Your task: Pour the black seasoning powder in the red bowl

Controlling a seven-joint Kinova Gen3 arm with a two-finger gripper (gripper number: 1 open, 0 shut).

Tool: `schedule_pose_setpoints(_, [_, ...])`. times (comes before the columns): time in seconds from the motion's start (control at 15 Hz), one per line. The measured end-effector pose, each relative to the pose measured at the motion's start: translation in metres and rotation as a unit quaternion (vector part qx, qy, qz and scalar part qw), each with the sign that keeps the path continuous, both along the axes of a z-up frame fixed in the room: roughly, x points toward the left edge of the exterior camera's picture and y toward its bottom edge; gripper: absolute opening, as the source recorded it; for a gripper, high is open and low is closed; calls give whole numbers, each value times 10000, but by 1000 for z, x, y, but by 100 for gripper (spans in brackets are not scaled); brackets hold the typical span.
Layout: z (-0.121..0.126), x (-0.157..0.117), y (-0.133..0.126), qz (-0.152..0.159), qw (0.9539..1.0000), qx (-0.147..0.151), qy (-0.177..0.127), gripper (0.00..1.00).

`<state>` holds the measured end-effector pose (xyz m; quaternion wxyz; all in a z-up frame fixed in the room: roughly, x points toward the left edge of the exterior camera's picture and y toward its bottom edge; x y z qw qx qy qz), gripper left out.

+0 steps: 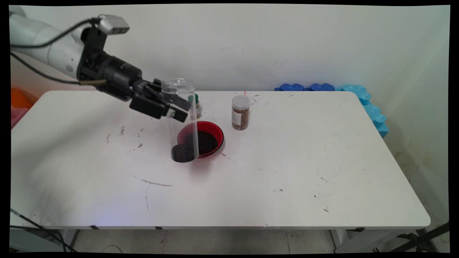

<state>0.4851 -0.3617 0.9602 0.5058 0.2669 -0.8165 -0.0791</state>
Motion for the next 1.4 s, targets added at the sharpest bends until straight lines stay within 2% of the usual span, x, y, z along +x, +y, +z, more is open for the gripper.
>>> schedule_pose_setpoints(0.2, [9, 8, -6, 103, 9992, 378, 37, 0])
schedule_pose_setpoints(0.33, [12, 12, -10, 229, 9971, 714, 94, 0])
schedule_pose_setpoints(0.47, [13, 15, -13, 402, 9934, 1063, 147, 0])
schedule_pose_setpoints(0.6, [12, 19, -15, 611, 9874, 1450, 163, 0])
schedule_pose_setpoints(0.87, [3, 25, -22, 1056, 9691, 2223, 152, 0])
schedule_pose_setpoints(1.07, [-6, 29, -27, 1335, 9541, 2678, 129, 0])
schedule_pose_setpoints(1.2, [-12, 30, -30, 1498, 9435, 2954, 134, 0])
schedule_pose_setpoints(1.4, [-20, 32, -35, 1776, 9237, 3389, 199, 0])
